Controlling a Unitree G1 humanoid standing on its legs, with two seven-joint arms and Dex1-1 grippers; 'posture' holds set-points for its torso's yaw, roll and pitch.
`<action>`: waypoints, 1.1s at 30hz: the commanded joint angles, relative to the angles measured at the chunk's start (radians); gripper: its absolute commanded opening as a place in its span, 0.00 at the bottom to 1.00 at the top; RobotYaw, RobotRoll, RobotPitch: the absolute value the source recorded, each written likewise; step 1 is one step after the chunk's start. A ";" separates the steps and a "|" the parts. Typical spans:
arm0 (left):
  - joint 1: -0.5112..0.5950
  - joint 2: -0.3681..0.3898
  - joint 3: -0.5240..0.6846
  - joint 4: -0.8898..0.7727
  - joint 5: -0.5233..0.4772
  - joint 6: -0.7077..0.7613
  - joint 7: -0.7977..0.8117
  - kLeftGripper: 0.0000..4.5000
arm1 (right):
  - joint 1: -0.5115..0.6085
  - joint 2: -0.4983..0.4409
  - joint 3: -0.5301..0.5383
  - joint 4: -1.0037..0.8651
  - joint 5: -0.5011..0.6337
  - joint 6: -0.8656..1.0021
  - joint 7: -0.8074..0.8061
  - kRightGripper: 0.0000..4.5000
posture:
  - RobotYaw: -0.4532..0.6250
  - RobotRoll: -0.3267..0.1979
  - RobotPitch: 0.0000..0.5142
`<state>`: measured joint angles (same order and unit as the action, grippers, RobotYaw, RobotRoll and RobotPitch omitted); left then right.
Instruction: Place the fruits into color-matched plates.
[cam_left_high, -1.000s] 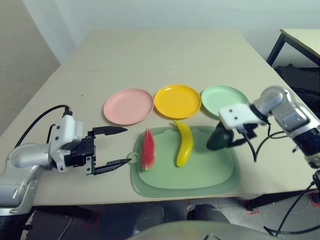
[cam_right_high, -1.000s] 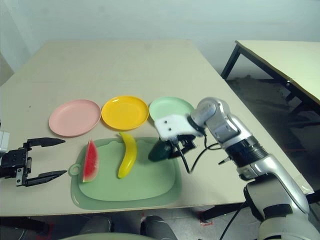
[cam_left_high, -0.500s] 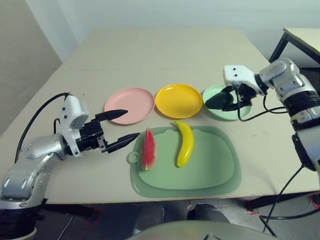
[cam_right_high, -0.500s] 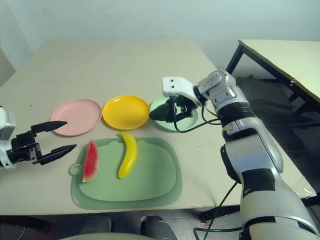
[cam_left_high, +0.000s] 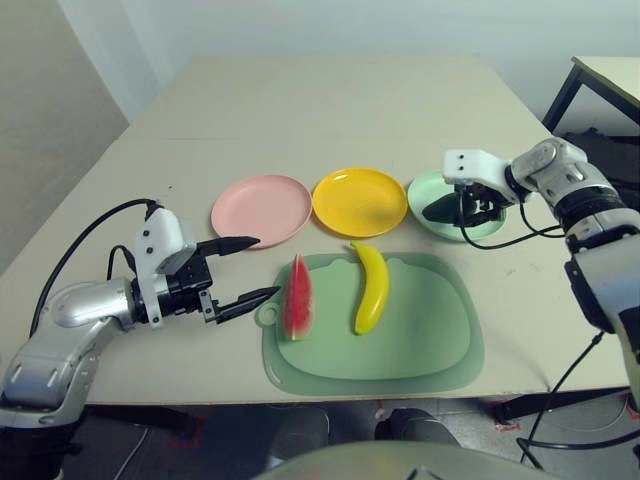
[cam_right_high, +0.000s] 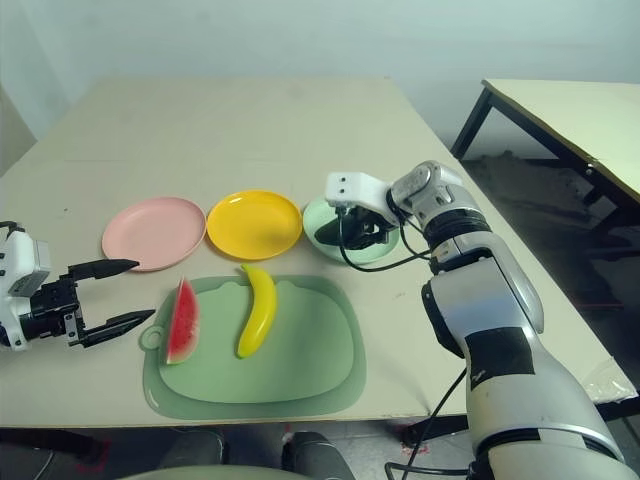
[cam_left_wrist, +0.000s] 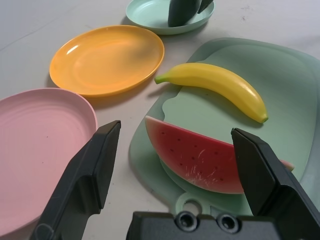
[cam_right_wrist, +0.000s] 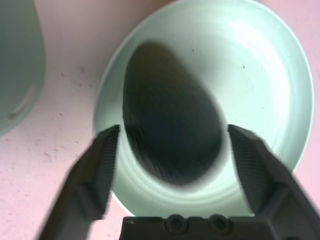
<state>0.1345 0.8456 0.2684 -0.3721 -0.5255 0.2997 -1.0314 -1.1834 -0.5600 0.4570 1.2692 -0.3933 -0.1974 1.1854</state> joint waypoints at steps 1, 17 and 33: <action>0.006 0.013 0.012 0.008 0.016 -0.019 -0.013 1.00 | -0.014 0.005 -0.003 0.008 -0.021 -0.019 -0.003 1.00 | 0.61 0.62 0.00; 0.010 0.072 0.039 0.073 0.011 -0.161 -0.182 1.00 | 0.027 0.026 0.020 -0.344 0.047 -0.309 0.276 1.00 | 0.60 0.62 0.00; -0.002 0.102 0.069 0.111 0.012 -0.170 -0.228 1.00 | 0.207 0.065 0.165 -0.827 0.160 -0.315 0.428 1.00 | 0.61 0.62 0.00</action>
<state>0.1342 0.9344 0.3247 -0.2666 -0.5180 0.1314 -1.2559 -0.9785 -0.5041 0.5968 0.4608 -0.2189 -0.5194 1.6050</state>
